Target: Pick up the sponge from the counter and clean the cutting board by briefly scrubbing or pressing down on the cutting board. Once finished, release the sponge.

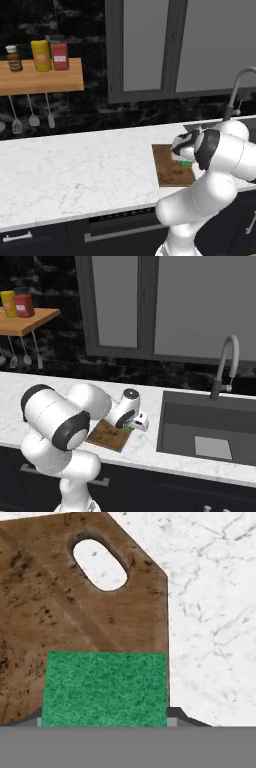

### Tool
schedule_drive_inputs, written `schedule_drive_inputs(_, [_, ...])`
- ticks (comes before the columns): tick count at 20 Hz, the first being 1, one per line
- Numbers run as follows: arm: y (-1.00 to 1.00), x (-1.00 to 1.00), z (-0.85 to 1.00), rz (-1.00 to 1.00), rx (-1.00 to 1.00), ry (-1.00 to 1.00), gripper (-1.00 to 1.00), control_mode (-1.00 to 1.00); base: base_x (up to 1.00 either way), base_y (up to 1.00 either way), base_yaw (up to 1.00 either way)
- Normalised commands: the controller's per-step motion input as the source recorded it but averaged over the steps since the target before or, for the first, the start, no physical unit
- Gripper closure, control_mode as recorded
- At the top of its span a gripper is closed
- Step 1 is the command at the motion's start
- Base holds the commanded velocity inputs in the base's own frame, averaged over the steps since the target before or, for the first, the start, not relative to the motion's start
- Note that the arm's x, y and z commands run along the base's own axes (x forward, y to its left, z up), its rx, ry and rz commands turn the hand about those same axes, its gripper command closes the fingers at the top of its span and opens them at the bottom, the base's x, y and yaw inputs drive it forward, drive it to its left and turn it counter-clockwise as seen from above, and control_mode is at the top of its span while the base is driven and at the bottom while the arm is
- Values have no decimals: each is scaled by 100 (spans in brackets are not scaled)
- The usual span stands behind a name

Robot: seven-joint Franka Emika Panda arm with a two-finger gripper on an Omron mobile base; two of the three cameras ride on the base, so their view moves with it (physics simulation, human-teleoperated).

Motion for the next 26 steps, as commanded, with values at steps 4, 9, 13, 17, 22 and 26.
schedule_drive_inputs(4, [0, 100, -13, 4, 7, 2, 100, -100, 0, 0, 0])
schedule_drive_inputs(9, [0, 100, -7, -1, -2, 1, 100, -100, 0, 0, 0])
schedule_drive_inputs(13, [14, 85, 0, -4, -17, 3, 100, -100, 0, 0, 0])
schedule_drive_inputs(17, [55, 6, 0, 4, -1, 10, 100, -100, 0, 0, 0])
schedule_drive_inputs(22, [79, -77, 0, 14, 0, 0, 100, -100, 0, 0, 0])
schedule_drive_inputs(26, [69, -100, 10, 24, 0, 0, 100, -100, 0, 0, 0])
